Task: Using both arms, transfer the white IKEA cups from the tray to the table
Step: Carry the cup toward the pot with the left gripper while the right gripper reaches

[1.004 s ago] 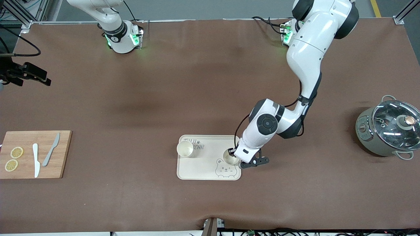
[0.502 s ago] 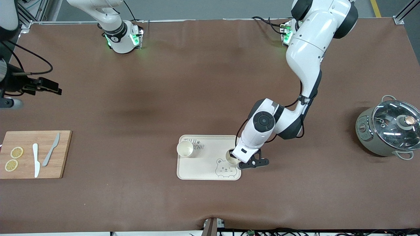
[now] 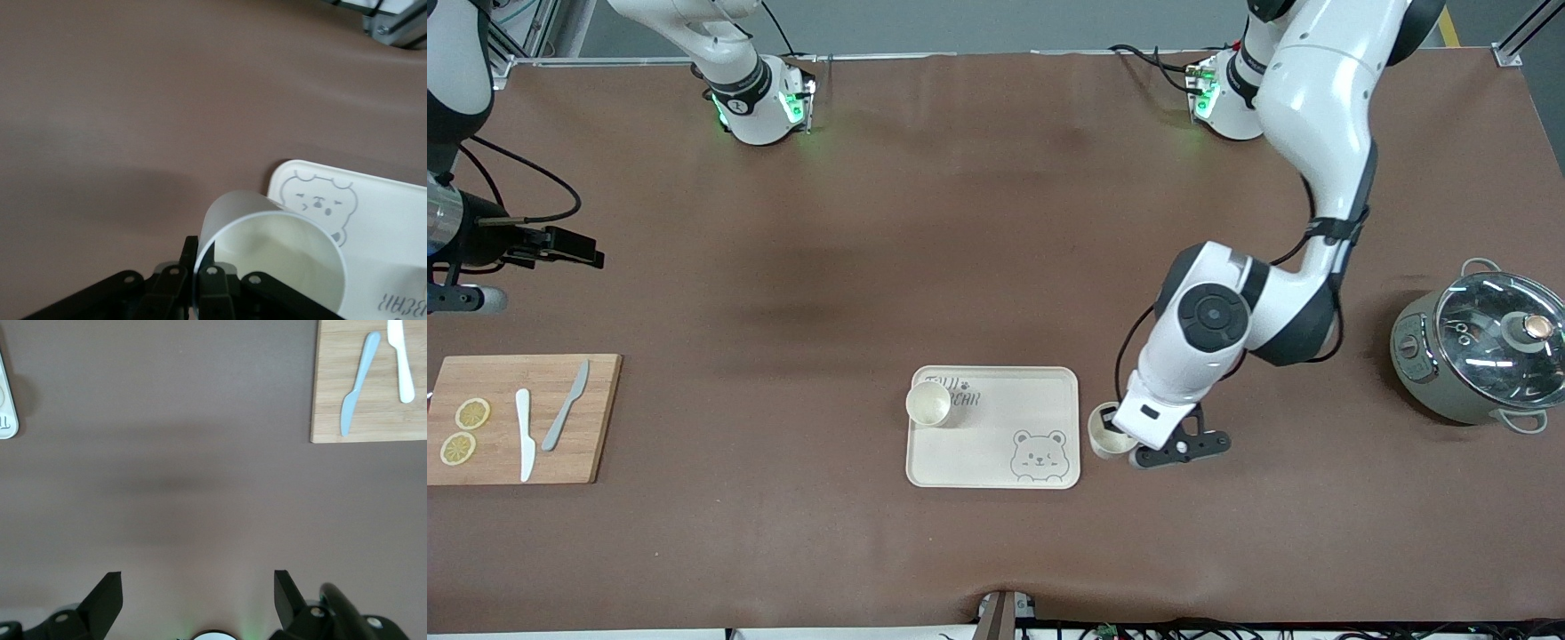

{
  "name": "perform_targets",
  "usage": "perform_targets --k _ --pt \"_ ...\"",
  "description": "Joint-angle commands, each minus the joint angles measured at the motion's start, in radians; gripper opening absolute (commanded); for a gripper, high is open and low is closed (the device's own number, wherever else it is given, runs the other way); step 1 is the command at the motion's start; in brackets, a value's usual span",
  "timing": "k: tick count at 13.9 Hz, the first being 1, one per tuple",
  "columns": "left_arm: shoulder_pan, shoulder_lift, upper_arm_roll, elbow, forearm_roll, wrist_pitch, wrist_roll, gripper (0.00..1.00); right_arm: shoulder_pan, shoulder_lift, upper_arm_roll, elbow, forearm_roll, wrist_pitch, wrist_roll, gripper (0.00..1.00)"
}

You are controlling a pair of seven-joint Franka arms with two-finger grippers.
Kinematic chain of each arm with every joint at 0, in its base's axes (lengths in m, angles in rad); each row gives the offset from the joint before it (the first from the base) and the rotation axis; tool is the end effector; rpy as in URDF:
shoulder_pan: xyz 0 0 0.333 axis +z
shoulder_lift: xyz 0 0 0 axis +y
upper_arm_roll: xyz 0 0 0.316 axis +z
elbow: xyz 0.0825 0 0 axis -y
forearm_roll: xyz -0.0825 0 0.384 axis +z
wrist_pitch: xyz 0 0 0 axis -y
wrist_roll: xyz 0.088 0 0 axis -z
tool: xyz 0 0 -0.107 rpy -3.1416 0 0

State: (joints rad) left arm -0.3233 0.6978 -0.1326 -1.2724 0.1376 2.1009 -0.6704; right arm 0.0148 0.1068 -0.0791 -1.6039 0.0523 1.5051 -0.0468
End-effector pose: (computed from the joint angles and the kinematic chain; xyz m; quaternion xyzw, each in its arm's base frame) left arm 0.6899 -0.3029 0.3572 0.9930 0.0944 0.0685 0.0194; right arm 0.5710 -0.0288 0.5441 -0.9945 0.0099 0.1010 0.0276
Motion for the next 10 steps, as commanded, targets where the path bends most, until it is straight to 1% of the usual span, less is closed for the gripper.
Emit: perform_targets --k 1,2,5,7,8,10 --pt "0.053 -0.113 -0.007 -0.108 0.02 -0.08 0.064 0.0 -0.019 0.071 0.01 0.015 0.096 0.001 -0.013 1.0" --pt "0.075 -0.151 -0.007 -0.158 0.017 -0.082 0.081 0.0 -0.018 0.086 0.01 0.015 0.113 0.023 -0.011 1.0" --pt "0.156 -0.268 -0.012 -0.341 0.014 -0.062 0.139 0.0 0.004 0.135 0.012 0.015 0.115 0.086 -0.004 1.0" --pt "0.211 -0.32 -0.012 -0.442 0.011 -0.032 0.188 0.0 0.028 0.174 0.012 0.015 0.115 0.122 -0.004 1.0" --pt "0.225 -0.336 -0.012 -0.488 0.01 -0.007 0.207 0.0 0.051 0.198 0.012 0.016 0.112 0.159 -0.004 1.0" --pt "0.272 -0.362 -0.013 -0.583 0.01 0.049 0.221 0.0 0.094 0.259 0.013 0.016 0.116 0.283 -0.002 1.0"
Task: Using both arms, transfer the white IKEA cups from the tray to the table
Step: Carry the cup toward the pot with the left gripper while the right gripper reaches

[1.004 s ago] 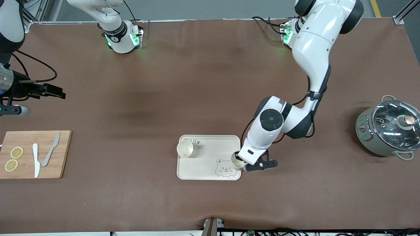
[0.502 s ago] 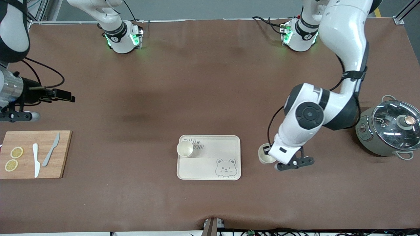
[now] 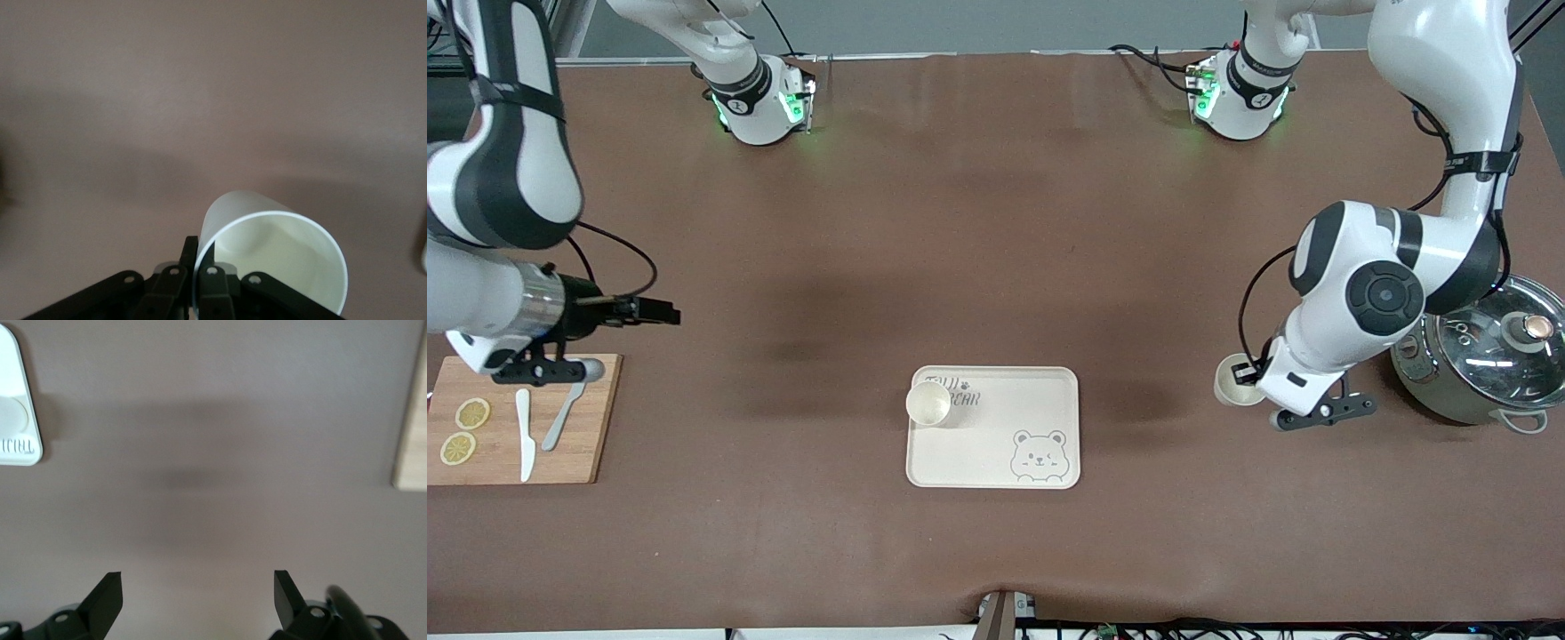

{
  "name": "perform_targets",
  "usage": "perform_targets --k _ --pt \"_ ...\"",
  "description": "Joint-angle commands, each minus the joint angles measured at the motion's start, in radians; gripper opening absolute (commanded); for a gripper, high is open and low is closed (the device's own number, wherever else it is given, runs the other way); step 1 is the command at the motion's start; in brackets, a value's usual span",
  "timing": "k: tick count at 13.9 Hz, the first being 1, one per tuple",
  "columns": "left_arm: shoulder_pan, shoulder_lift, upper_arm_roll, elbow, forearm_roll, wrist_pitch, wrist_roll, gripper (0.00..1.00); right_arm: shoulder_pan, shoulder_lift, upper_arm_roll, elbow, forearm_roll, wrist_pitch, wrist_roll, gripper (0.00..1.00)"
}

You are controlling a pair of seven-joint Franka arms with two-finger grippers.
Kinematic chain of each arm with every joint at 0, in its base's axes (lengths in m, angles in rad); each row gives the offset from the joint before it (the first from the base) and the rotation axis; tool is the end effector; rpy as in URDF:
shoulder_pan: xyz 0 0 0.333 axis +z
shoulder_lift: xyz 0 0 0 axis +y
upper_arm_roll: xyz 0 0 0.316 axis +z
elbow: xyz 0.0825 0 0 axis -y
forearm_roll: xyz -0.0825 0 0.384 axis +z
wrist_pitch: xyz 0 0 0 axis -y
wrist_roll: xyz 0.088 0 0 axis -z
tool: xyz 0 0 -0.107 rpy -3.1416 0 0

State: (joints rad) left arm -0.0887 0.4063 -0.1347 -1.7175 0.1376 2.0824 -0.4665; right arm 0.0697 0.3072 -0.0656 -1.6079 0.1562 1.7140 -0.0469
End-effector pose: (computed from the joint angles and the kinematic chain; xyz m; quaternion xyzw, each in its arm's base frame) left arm 0.6414 -0.1304 0.3508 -0.9951 -0.0915 0.0061 0.0369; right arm 0.6285 0.0211 0.4360 -0.9928 -0.0070 0.0982 0.0678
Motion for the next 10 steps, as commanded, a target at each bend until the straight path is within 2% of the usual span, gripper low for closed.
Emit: perform_targets --k 1,3,6,10 --pt "0.062 -0.073 -0.014 -0.177 0.008 0.086 0.041 0.0 0.06 0.087 -0.002 0.02 0.009 0.137 -0.002 1.0" --pt "0.125 -0.078 -0.048 -0.247 0.007 0.139 0.062 0.0 0.073 0.16 0.0 0.042 0.016 0.226 -0.001 1.0" --pt "0.271 -0.076 -0.163 -0.318 0.007 0.183 0.094 0.0 0.099 0.259 0.0 0.095 0.072 0.243 0.071 1.0" --pt "0.45 -0.076 -0.31 -0.395 0.007 0.22 0.124 0.0 0.191 0.397 0.0 0.278 0.092 0.243 0.321 1.0"
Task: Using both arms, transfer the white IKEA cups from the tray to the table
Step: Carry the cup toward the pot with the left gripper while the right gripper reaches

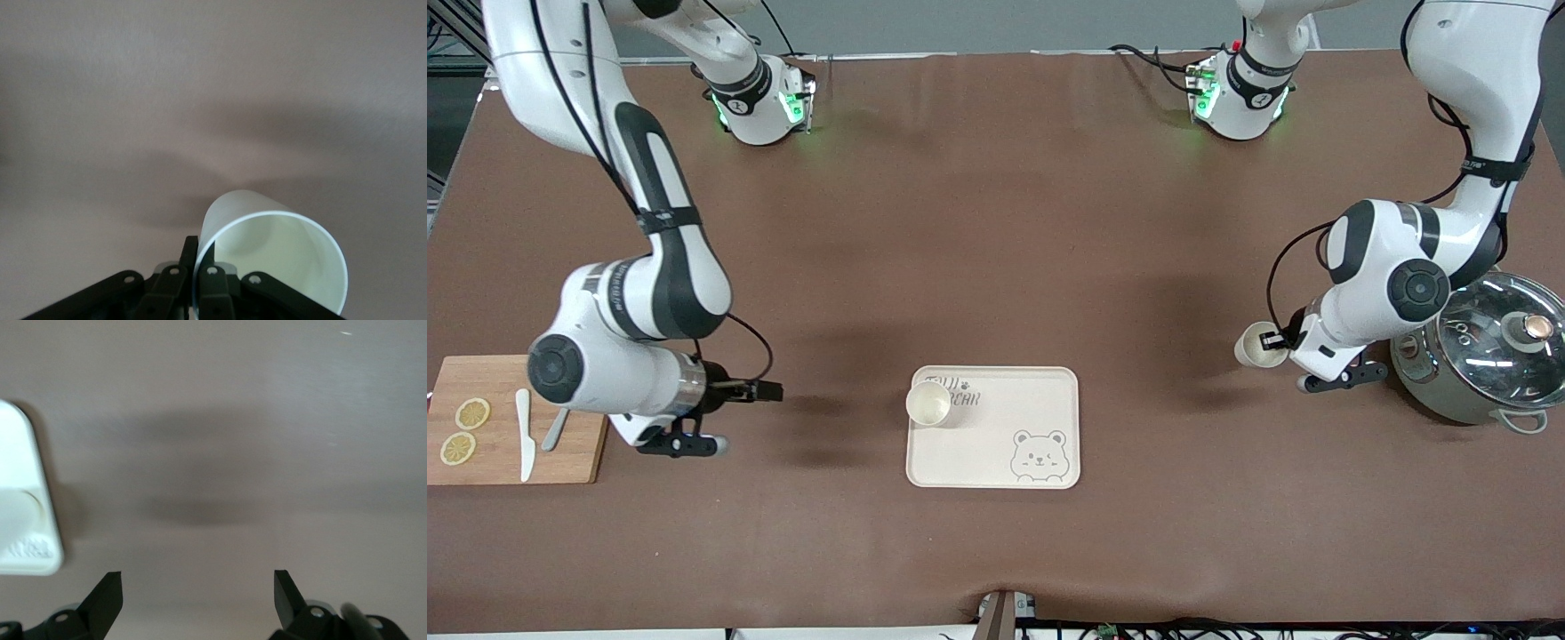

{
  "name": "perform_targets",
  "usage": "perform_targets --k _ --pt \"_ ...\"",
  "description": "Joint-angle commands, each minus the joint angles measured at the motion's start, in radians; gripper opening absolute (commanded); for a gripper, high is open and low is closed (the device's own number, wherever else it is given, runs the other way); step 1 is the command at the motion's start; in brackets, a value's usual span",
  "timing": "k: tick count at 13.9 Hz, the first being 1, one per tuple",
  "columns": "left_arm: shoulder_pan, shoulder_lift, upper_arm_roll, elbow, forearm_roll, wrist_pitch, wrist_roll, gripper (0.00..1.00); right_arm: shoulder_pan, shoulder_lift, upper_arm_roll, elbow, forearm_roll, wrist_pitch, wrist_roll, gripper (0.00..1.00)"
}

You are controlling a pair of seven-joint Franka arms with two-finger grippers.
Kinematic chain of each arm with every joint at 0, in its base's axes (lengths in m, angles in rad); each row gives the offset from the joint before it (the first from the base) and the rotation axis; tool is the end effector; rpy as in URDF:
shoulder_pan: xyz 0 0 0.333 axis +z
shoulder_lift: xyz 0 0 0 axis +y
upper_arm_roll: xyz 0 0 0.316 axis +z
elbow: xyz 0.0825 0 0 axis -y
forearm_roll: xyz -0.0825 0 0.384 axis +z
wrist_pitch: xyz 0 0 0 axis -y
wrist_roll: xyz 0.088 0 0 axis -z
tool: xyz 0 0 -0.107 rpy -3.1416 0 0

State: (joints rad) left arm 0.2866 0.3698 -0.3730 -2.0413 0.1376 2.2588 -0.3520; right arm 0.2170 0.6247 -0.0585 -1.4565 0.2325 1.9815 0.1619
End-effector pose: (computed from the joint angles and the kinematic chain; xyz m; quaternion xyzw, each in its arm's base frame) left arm 0.5800 -0.0425 0.2616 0.9937 0.0928 -0.0629 0.0027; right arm 0.6924 0.1325 0.3118 -0.9939 0.0485 0.0619 0.0778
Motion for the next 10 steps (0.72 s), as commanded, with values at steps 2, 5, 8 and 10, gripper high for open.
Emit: perform_targets --k 2,5,8,10 --pt "0.111 -0.04 -0.109 -0.12 0.007 0.111 0.01 0.0 0.093 0.101 -0.007 0.139 0.016 -0.012 0.183 1.0" --pt "0.111 -0.038 -0.109 -0.169 0.008 0.198 0.011 0.0 0.16 0.118 -0.006 0.14 0.018 0.04 0.327 1.0" --pt "0.111 -0.019 -0.107 -0.166 0.01 0.257 0.013 0.0 0.208 0.135 -0.007 0.146 0.018 0.082 0.415 1.0" --pt "0.112 -0.011 -0.107 -0.137 0.019 0.26 0.016 0.0 0.222 0.142 -0.006 0.148 0.018 0.096 0.433 1.0"
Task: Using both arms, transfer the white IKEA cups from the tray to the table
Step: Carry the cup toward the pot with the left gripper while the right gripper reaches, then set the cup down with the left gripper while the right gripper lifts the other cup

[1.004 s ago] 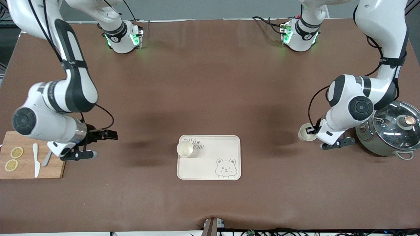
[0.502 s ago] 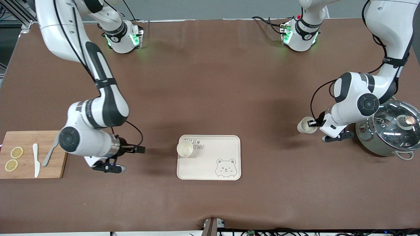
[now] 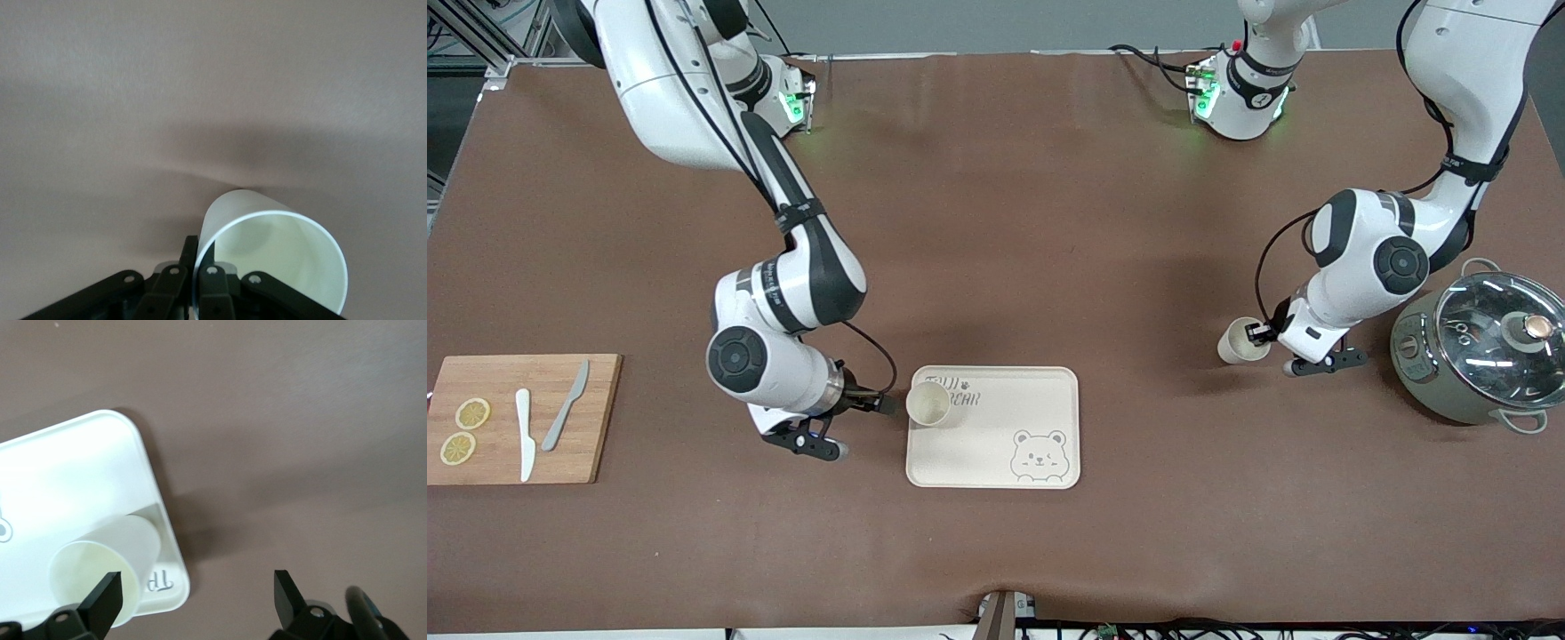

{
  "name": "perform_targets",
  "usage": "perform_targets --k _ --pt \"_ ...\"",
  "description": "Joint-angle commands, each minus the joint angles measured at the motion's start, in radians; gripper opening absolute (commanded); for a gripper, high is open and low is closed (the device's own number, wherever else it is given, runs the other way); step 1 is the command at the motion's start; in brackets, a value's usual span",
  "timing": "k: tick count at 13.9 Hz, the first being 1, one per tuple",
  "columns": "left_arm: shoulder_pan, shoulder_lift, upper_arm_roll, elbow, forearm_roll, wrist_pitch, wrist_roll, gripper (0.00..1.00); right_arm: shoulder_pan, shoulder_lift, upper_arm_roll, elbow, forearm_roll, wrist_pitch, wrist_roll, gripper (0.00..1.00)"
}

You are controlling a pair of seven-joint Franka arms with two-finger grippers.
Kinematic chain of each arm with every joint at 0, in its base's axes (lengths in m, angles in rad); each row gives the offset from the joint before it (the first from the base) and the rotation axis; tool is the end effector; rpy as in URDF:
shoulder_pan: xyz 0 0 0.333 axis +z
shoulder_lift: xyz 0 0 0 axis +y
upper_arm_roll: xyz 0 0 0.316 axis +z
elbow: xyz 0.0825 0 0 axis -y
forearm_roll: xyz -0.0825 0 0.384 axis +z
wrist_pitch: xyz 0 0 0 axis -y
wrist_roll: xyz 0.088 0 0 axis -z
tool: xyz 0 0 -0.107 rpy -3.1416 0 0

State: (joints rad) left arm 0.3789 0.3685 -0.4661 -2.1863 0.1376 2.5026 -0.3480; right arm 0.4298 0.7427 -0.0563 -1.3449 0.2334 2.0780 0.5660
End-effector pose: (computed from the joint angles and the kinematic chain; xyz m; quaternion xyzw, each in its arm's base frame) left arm 0.5563 -0.0505 0.2342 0.9953 0.0878 -0.0115 0.0391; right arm 0.6782 0.2882 0.2855 -0.9860 0.1451 0.0409 0.0719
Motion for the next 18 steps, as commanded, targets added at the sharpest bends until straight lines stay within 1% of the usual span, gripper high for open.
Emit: perform_targets --k 1,2,3,5,6,9,10,11,12,13,14,15,16,17,18 --pt "0.02 -0.003 -0.014 0.023 0.019 0.016 0.012 0.0 0.015 0.032 -0.01 0.036 0.017 0.004 0.034 1.0" --pt "0.02 0.012 -0.016 0.037 0.019 0.016 0.012 0.0 0.017 0.035 -0.01 0.036 0.017 0.017 0.035 0.99" --pt "0.02 0.026 -0.014 0.049 0.019 0.021 0.012 0.0 0.026 0.041 -0.008 0.036 0.017 0.037 0.054 0.95" --pt "0.022 0.052 -0.014 0.072 0.019 0.036 0.012 0.0 0.043 0.055 -0.01 0.041 0.017 0.054 0.11 0.93" --pt "0.022 0.073 -0.014 0.091 0.019 0.038 0.012 0.0 0.053 0.059 -0.01 0.041 0.017 0.056 0.115 0.86" --pt "0.02 0.112 -0.014 0.123 0.019 0.045 0.01 0.0 0.066 0.07 -0.008 0.041 0.017 0.056 0.121 0.79" --pt "0.02 0.122 -0.014 0.135 0.019 0.045 0.01 0.05 0.066 0.069 -0.008 0.039 0.017 0.056 0.133 0.79" --pt "0.02 0.122 -0.014 0.138 0.019 0.045 0.009 0.28 0.067 0.07 -0.01 0.039 0.018 0.056 0.141 0.79" --pt "0.02 0.122 -0.014 0.138 0.019 0.045 0.004 0.93 0.067 0.07 -0.008 0.039 0.018 0.056 0.146 0.77" --pt "0.018 0.115 -0.014 0.138 0.019 0.044 0.003 1.0 0.069 0.075 -0.008 0.039 0.018 0.056 0.147 0.69" --pt "0.017 0.11 -0.014 0.141 0.019 0.044 -0.006 1.0 0.067 0.076 -0.008 0.041 0.018 0.057 0.146 0.61" --pt "0.014 0.103 -0.016 0.152 0.019 0.041 -0.006 1.0 0.069 0.079 -0.008 0.039 0.018 0.057 0.147 0.57" --pt "0.014 0.087 -0.016 0.163 0.017 0.033 -0.008 1.0 0.07 0.086 -0.004 0.041 0.02 0.057 0.152 0.42" --pt "0.014 0.067 -0.016 0.163 0.019 0.027 -0.008 1.0 0.072 0.087 -0.002 0.041 0.021 0.057 0.167 0.35" --pt "0.014 0.047 -0.016 0.167 0.019 0.012 -0.006 1.0 0.081 0.087 -0.003 0.042 0.018 0.059 0.175 0.35"
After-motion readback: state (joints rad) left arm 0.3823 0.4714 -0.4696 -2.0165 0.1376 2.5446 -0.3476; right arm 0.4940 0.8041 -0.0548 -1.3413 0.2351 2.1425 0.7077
